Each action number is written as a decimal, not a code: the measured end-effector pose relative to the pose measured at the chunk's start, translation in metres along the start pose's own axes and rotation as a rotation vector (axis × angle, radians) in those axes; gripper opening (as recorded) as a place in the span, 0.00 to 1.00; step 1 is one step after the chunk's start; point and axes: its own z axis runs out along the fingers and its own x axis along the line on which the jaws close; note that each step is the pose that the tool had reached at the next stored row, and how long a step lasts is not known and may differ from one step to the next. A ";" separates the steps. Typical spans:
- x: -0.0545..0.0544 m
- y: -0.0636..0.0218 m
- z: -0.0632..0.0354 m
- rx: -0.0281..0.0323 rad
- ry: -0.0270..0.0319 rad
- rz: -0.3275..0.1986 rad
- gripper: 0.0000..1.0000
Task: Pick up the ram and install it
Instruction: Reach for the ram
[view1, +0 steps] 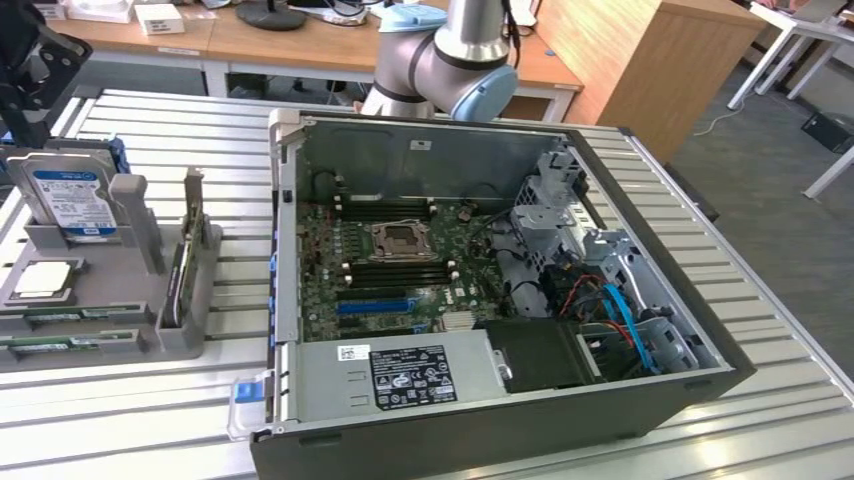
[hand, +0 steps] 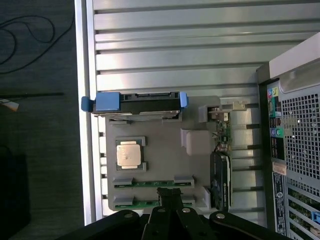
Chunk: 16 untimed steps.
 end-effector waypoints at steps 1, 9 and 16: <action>0.000 -0.0005 0.0000 0.0000 0.0000 0.000 0.11; 0.002 -0.0111 -0.0004 0.0000 0.0000 0.000 0.11; 0.004 -0.0239 -0.0009 -0.0005 0.0000 0.000 0.11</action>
